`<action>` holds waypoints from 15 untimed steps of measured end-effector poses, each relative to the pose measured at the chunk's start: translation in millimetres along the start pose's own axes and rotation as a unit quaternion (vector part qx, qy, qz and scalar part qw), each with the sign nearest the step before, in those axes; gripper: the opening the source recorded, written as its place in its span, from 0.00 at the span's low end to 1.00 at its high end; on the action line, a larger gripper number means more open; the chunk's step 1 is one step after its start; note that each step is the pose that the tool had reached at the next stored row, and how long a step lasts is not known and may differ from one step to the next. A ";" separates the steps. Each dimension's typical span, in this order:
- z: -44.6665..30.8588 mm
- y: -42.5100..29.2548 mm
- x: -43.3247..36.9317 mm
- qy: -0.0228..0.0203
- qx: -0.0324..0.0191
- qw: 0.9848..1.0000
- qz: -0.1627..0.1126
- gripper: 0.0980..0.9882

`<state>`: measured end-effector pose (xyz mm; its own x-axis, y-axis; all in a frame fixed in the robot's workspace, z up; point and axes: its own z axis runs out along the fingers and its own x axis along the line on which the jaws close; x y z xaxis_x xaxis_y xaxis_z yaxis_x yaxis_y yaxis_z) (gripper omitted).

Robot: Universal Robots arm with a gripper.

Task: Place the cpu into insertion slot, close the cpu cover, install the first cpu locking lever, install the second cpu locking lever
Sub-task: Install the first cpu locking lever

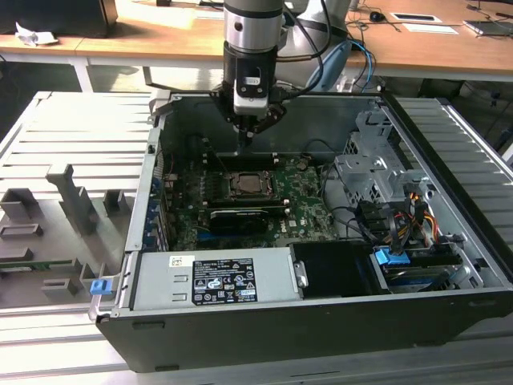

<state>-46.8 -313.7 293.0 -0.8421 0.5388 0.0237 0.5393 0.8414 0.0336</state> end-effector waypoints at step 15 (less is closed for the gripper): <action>0.1 0.0 0.0 0.004 0.003 0.993 -0.115 0.01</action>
<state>-46.8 -313.7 293.0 -0.9433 0.3311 0.0237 0.3318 0.9428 0.0336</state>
